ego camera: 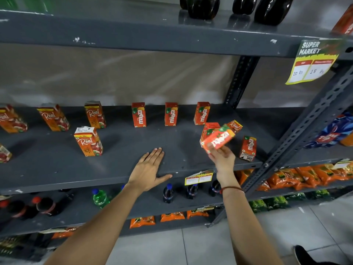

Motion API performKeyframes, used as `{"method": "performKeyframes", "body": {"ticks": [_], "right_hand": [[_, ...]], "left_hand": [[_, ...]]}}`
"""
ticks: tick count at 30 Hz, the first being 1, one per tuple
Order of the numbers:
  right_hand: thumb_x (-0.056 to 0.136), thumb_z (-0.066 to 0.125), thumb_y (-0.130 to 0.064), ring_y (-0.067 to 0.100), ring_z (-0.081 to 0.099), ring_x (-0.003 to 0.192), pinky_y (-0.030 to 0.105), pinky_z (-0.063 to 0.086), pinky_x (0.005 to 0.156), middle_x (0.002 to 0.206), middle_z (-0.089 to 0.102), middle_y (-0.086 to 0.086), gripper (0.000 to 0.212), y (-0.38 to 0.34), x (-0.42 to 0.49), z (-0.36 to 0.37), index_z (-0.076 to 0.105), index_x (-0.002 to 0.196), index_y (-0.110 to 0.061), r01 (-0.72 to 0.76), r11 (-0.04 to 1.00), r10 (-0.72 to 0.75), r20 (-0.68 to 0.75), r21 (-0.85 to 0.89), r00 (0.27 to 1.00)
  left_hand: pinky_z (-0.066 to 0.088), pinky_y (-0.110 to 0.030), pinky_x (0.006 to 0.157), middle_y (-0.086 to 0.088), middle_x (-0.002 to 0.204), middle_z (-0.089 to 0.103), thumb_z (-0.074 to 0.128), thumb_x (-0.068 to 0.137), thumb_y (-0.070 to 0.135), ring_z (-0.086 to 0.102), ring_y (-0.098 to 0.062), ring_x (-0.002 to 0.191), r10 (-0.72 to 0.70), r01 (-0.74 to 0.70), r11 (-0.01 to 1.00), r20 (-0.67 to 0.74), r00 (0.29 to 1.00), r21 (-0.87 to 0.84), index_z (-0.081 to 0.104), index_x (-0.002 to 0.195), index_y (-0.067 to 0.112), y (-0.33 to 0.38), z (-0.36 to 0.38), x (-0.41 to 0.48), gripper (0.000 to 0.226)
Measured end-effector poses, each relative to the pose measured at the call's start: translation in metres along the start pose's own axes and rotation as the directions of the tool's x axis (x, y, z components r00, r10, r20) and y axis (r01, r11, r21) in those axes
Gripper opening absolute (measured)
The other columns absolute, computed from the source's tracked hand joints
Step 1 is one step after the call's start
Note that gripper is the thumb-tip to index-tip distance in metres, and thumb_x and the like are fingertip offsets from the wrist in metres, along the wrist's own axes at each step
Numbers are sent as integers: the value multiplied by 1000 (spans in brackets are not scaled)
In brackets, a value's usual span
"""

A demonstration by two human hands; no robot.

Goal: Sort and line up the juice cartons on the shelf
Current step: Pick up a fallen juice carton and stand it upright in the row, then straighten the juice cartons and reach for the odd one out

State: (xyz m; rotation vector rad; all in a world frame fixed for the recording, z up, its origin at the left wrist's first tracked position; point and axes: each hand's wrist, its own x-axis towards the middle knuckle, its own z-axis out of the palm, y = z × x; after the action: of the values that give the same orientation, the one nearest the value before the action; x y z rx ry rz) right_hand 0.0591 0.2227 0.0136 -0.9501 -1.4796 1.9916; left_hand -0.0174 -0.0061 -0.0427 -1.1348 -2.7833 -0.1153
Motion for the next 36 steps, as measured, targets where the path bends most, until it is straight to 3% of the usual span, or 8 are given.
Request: {"method": "performKeyframes", "body": {"ticks": [4, 7, 12, 19, 22, 26, 30, 36], "right_hand": [[73, 75, -5, 13, 61, 96, 27, 49, 87, 107, 64, 2, 51, -16, 1, 35, 51, 118, -10, 252, 915, -141, 336, -315, 931], [76, 72, -3, 26, 59, 112, 38, 48, 97, 123, 61, 13, 54, -16, 14, 60, 46, 123, -6, 345, 815, -81, 498, -466, 863], [77, 71, -6, 28, 54, 120, 49, 41, 106, 131, 57, 15, 57, -5, 35, 76, 44, 128, -6, 392, 675, 69, 582, -625, 810], [80, 67, 1, 28, 48, 127, 45, 38, 109, 136, 52, 15, 59, 2, 34, 73, 40, 132, -6, 350, 719, 89, 580, -600, 810], [77, 69, 3, 25, 55, 117, 36, 44, 103, 128, 57, 16, 57, 7, 20, 63, 44, 129, -3, 338, 760, -9, 510, -556, 860], [81, 68, -12, 15, 65, 83, 23, 55, 80, 100, 70, 11, 22, 13, 0, 25, 66, 103, -7, 410, 755, -341, 229, -511, 912], [89, 57, -20, 31, 54, 104, 39, 49, 87, 113, 57, 17, 24, -9, 13, -18, 59, 107, -4, 288, 642, -604, -236, -711, 762], [83, 62, -27, 42, 44, 123, 51, 41, 102, 133, 46, 27, 56, -41, 76, -70, 43, 124, 5, -264, 709, -102, -465, -654, 879]], "left_hand": [[6, -33, 113, -9, 154, 19, 18, 77, 79, 15, -19, 141, -21, 22, 1000, 15, 1000, -16, 18, 144, 7, -4, -1, -2, 98], [5, -32, 112, -9, 153, 21, 17, 76, 80, 16, -19, 141, -23, 23, 999, 4, 1000, -29, 21, 144, 7, -3, -1, 0, 100], [6, -33, 112, -9, 152, 24, 16, 75, 80, 19, -20, 140, -26, 26, 999, -5, 1000, -42, 23, 143, 7, -3, -1, -1, 100], [13, -36, 112, -10, 149, 31, 17, 76, 80, 26, -21, 138, -33, 33, 998, -14, 999, -49, 30, 141, 6, -2, -1, 0, 99], [10, -34, 113, -9, 151, 27, 21, 77, 79, 22, -19, 139, -31, 31, 999, -18, 999, -39, 26, 143, 7, -2, 0, -1, 97], [7, -34, 113, -7, 153, 23, 18, 77, 79, 18, -18, 140, -33, 32, 999, -16, 999, -18, 22, 144, 8, -2, 2, 0, 98], [11, -35, 113, -8, 152, 26, 17, 77, 79, 21, -19, 139, -32, 32, 999, -19, 999, -2, 25, 143, 7, -2, 2, -1, 97], [11, -34, 113, -8, 152, 25, 21, 78, 77, 20, -19, 140, -27, 27, 1000, -19, 999, 3, 24, 143, 7, -1, 2, -1, 96]]}}
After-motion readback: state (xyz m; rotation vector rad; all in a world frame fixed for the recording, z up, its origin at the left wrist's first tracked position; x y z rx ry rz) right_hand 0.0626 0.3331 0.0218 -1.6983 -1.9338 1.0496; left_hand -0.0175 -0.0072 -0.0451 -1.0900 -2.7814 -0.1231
